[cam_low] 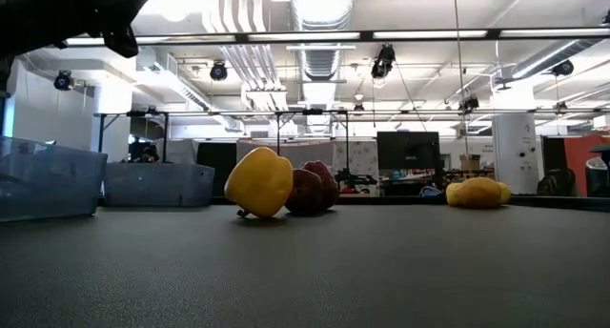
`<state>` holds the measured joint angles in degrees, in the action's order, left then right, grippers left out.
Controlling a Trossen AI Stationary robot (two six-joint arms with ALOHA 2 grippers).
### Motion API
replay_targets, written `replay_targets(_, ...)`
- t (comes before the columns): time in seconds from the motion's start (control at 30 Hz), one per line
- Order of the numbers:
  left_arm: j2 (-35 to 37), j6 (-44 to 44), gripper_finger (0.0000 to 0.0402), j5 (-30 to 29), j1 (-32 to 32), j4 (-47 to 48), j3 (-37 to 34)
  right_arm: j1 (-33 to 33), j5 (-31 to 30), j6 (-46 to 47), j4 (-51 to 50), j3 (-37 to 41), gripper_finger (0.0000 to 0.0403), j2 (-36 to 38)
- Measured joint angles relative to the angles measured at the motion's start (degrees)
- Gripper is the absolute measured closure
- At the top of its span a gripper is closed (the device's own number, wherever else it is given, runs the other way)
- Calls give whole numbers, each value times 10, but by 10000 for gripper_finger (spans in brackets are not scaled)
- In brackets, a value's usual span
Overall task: Sort produce into baskets
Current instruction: Put the apple into the yellow bin
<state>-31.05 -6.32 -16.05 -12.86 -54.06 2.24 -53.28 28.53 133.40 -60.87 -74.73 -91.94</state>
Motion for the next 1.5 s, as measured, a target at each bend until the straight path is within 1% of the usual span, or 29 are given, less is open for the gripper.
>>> replay_targets(0.13,0,3,401,0,0,-5,0,0,0,-30,20,0,87,-37)
replay_targets(0.27,0,8,401,0,0,-11,0,1,4,-68,7,0,61,-65)
replay_targets(0.37,0,10,401,1,0,-14,0,0,20,-66,-6,0,39,-69)
replay_targets(0.43,0,10,401,1,0,-14,0,1,33,-62,-12,0,30,-68)
replay_targets(0.53,0,10,401,1,0,-14,0,3,35,-59,-14,0,24,-57)
replay_targets(0.67,-4,10,401,1,0,-14,0,17,34,-49,-20,-3,23,-25)
replay_targets(0.73,-4,10,401,1,0,-14,0,28,23,-37,-30,-6,23,0)
replay_targets(0.8,-4,10,401,1,0,-14,0,42,-6,-29,-41,-8,23,25)
replay_targets(0.87,-4,10,401,1,0,-15,0,57,-56,-30,-52,-9,24,50)
replay_targets(0.93,-5,10,401,1,0,-15,0,75,-125,-38,-72,-9,24,77)
replay_targets(1.0,-7,10,401,1,0,-15,0,95,-218,-65,-89,-9,24,99)
replay_targets(1.07,-10,6,401,1,0,-15,0,120,-328,-119,-101,-9,24,116)
replay_targets(1.17,-17,-4,401,1,0,-15,0,164,-513,-259,-88,-9,24,131)
replay_targets(1.2,-20,-5,401,1,0,-15,0,182,-573,-327,-78,-9,24,132)
replay_targets(1.23,-23,-6,401,1,0,-15,0,204,-618,-405,-59,-9,24,132)
replay_targets(1.27,-27,-7,402,0,0,-15,0,228,-644,-486,-27,-8,24,130)
replay_targets(1.33,-33,-13,401,0,0,-15,0,286,-658,-630,45,-5,24,120)
replay_targets(1.4,-38,-17,402,0,0,-19,0,342,-652,-746,119,-3,24,102)
replay_targets(1.5,-43,-17,401,0,0,-24,0,428,-595,-893,218,-3,24,67)
